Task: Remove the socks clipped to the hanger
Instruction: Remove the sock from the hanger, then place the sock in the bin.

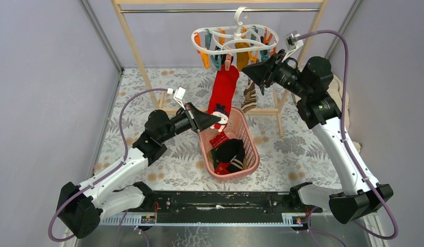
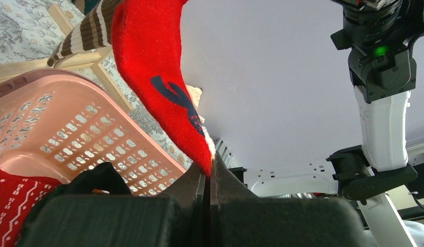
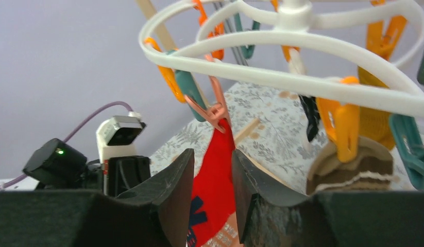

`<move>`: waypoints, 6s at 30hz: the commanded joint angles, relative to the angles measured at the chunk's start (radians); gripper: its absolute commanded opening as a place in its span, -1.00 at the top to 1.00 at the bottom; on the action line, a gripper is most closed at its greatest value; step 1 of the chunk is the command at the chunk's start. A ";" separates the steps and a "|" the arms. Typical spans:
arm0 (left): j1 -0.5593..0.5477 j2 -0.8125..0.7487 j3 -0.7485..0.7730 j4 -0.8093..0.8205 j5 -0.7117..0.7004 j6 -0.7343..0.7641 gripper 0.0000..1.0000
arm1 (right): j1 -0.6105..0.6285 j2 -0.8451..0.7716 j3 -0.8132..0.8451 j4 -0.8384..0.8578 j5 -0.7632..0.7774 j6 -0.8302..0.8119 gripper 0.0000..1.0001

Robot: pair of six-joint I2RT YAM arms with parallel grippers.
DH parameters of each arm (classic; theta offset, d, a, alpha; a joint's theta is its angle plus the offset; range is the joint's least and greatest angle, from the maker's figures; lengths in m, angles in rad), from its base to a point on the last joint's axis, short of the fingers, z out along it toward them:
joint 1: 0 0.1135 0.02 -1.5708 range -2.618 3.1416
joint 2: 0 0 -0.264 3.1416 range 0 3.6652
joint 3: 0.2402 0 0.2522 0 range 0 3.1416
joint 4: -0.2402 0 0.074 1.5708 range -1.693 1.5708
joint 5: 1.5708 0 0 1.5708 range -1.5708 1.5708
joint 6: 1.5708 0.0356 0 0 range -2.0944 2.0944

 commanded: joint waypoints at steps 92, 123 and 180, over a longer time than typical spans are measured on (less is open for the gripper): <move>-0.083 -0.154 -0.101 -0.096 0.168 -0.068 0.90 | 0.014 -0.090 -0.193 0.091 0.040 -0.041 -0.43; -0.122 0.136 -0.057 -0.282 0.060 -0.019 -0.97 | 0.014 -0.276 -0.341 -0.125 0.097 -0.082 -0.47; -0.143 -0.089 0.233 -0.693 -0.144 0.068 -0.97 | 0.005 -0.228 -0.361 -0.191 0.197 -0.091 -0.50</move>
